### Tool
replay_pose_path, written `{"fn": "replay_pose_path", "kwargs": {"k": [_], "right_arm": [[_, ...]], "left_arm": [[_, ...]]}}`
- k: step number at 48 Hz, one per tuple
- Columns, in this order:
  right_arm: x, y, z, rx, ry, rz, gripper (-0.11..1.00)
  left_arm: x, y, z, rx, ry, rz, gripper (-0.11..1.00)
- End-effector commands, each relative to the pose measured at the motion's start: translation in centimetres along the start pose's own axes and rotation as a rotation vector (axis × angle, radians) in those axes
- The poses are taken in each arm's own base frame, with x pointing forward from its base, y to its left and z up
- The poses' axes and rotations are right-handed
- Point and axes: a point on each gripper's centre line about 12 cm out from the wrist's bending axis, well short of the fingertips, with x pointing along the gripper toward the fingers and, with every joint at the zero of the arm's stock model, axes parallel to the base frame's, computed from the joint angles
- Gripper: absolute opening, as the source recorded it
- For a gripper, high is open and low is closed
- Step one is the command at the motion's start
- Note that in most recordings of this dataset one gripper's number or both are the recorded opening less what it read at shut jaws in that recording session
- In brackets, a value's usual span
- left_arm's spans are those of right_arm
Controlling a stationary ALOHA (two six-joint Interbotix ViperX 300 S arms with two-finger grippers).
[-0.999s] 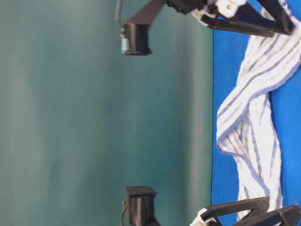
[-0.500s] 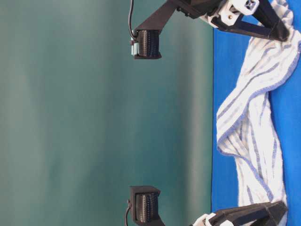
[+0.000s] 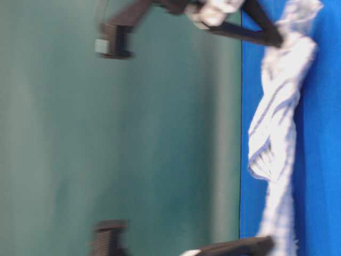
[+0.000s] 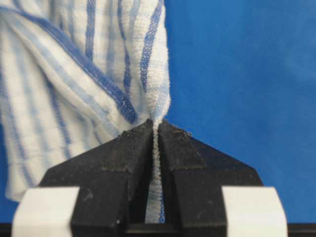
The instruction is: Lift the towel with both arms.
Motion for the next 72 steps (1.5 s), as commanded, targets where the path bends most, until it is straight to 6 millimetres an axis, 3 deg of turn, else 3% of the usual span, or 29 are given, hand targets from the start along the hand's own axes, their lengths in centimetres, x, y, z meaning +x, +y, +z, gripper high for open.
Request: {"fn": "replay_pose_path", "kwargs": {"k": [1, 20, 36, 53, 72], "right_arm": [[-3.4, 0.2, 2.8, -0.002, -0.084, 0.003, 0.03], [-14.5, 0.0, 9.0, -0.012, -0.244, -0.036, 0.03], [-21.0, -0.5, 13.1, -0.032, -0.338, -0.100, 0.03], [-25.2, -0.4, 15.9, -0.047, -0.425, -0.111, 0.03], [-25.6, -0.4, 15.9, -0.098, -0.433, -0.118, 0.03]], "left_arm": [[-2.9, 0.1, 2.9, -0.005, -0.074, 0.001, 0.01], [-14.5, 0.2, 9.8, -0.002, -0.279, 0.001, 0.01], [-20.1, 0.3, 13.6, 0.005, -0.388, 0.003, 0.01], [-23.5, 0.3, 16.1, 0.008, -0.431, 0.003, 0.01], [-23.6, -0.6, 16.5, 0.044, -0.461, -0.021, 0.01]]}}
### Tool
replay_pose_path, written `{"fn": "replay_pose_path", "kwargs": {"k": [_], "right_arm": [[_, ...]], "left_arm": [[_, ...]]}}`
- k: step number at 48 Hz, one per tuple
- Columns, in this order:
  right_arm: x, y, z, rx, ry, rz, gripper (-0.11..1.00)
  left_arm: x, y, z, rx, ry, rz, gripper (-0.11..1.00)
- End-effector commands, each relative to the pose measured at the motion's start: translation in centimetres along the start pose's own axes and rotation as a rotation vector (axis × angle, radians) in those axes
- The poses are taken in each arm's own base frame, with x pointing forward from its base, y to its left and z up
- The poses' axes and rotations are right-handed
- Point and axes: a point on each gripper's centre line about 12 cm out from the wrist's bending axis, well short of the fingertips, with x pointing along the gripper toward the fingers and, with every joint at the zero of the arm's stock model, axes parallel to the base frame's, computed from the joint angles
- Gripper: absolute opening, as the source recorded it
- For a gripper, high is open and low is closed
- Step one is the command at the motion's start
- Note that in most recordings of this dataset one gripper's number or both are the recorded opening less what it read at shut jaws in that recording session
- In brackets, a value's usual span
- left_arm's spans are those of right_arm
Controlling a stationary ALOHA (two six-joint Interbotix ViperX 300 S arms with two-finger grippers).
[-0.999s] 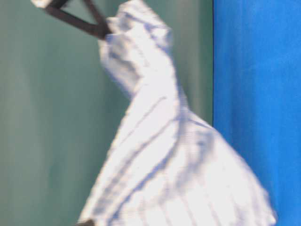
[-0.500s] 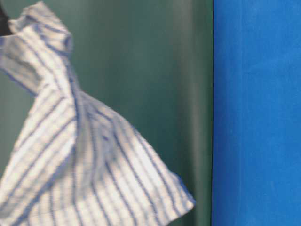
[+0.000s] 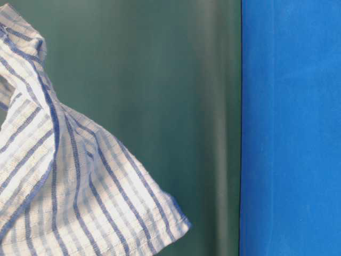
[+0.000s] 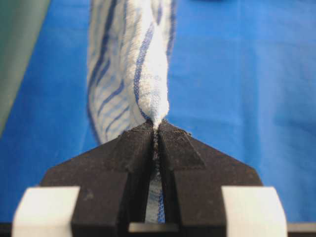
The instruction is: Lift the towel with both arms.
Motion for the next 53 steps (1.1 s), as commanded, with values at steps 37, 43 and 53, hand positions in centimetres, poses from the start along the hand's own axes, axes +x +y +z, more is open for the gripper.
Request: {"fn": "replay_pose_path", "kwargs": {"k": [37, 43, 53], "right_arm": [[0.3, 0.3, -0.8, -0.008, 0.011, 0.009, 0.64], [1.8, 1.3, -2.4, -0.018, 0.038, 0.034, 0.64], [5.8, 2.9, -5.9, -0.004, 0.073, 0.075, 0.64]], "left_arm": [[0.6, -0.7, -0.9, 0.033, 0.003, -0.024, 0.91], [2.1, -0.8, -3.1, 0.034, 0.046, -0.025, 0.92], [5.1, -1.0, -8.6, 0.035, 0.132, -0.028, 0.91]]}}
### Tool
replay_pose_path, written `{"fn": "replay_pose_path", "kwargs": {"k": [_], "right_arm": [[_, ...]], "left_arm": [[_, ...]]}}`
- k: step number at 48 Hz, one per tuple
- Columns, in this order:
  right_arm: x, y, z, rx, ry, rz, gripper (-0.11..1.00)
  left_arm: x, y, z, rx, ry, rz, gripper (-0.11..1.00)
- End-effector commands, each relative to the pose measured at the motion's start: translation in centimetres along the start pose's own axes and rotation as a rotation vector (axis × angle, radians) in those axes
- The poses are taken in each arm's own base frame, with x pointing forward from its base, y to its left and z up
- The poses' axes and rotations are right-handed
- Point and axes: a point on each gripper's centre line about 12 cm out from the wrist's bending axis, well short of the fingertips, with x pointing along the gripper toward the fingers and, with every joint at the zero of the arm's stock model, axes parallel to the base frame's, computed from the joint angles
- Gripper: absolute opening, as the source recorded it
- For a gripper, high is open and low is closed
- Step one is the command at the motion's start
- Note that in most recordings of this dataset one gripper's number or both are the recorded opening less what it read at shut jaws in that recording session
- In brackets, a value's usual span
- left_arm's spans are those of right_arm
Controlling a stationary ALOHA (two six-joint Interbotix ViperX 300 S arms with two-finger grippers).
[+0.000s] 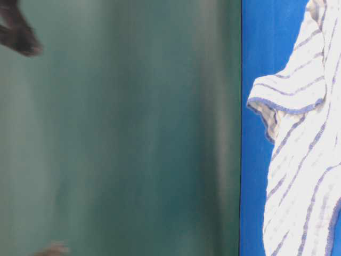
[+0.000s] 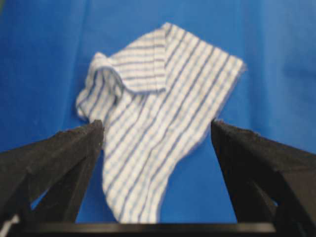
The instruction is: Lift the towel with both arms.
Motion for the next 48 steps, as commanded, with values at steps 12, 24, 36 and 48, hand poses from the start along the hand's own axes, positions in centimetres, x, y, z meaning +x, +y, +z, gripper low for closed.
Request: {"fn": "replay_pose_path", "kwargs": {"k": [12, 24, 36, 48], "right_arm": [[6.6, 2.3, -4.6, 0.033, 0.054, 0.063, 0.64], [11.5, 4.4, -7.9, 0.046, 0.146, 0.099, 0.64], [16.1, 6.6, -11.4, 0.069, 0.228, 0.130, 0.64], [19.2, 8.2, -14.4, 0.088, 0.272, 0.158, 0.64]], "left_arm": [[4.1, -0.4, -6.2, 0.014, 0.080, -0.004, 0.92], [7.3, -0.2, -11.0, 0.026, 0.187, 0.003, 0.92], [10.8, 0.1, -14.8, 0.028, 0.252, 0.010, 0.92], [13.1, 0.5, -17.3, 0.046, 0.295, 0.016, 0.92]]}}
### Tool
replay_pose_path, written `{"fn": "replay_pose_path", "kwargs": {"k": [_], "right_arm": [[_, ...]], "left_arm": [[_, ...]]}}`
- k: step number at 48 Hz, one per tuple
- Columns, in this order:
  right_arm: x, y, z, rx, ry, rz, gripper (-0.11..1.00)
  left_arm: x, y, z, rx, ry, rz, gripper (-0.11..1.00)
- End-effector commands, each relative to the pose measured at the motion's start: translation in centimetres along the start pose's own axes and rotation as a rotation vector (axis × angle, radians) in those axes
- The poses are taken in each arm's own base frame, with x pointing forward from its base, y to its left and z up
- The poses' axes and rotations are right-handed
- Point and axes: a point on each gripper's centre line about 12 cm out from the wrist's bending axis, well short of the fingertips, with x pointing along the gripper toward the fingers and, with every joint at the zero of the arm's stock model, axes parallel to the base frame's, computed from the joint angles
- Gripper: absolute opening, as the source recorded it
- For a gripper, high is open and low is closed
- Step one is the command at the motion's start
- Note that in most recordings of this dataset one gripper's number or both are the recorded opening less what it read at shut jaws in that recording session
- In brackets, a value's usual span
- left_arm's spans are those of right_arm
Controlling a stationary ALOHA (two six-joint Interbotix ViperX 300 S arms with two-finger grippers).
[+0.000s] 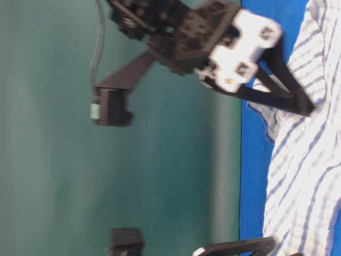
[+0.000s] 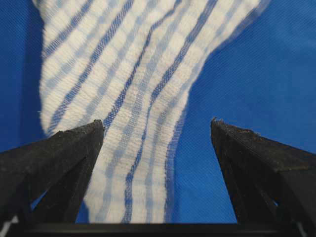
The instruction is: Lift the towel with both arms.
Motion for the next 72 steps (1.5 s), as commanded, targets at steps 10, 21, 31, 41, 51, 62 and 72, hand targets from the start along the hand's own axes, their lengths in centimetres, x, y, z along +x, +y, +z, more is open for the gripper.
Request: {"fn": "replay_pose_path", "kwargs": {"k": [10, 21, 31, 41, 51, 62, 72], "right_arm": [[2.7, 0.9, -0.9, 0.009, 0.004, 0.033, 0.64], [3.4, 1.0, -1.4, 0.007, 0.018, 0.033, 0.64], [3.4, 1.0, -1.4, -0.002, 0.021, 0.032, 0.48], [3.3, 0.9, -1.6, -0.002, 0.026, 0.029, 0.01], [2.2, 1.0, -0.6, 0.003, 0.003, 0.031, 0.01], [-2.3, 1.0, 1.8, 0.011, -0.046, 0.018, 0.01], [-7.3, 0.7, 4.3, 0.011, -0.108, 0.000, 0.01]], "left_arm": [[2.3, 0.3, -1.2, -0.008, 0.018, 0.009, 0.92], [2.7, 0.2, -1.6, -0.007, 0.040, 0.005, 0.88], [2.7, 0.3, -1.5, -0.011, 0.040, 0.007, 0.52], [2.7, 0.4, -1.3, -0.009, 0.034, 0.008, 0.05], [1.8, 0.5, -0.3, -0.017, 0.017, 0.010, 0.05], [-1.2, 0.9, 2.5, -0.038, -0.002, 0.010, 0.05], [-5.8, 1.4, 6.1, -0.035, -0.069, 0.016, 0.05]]}}
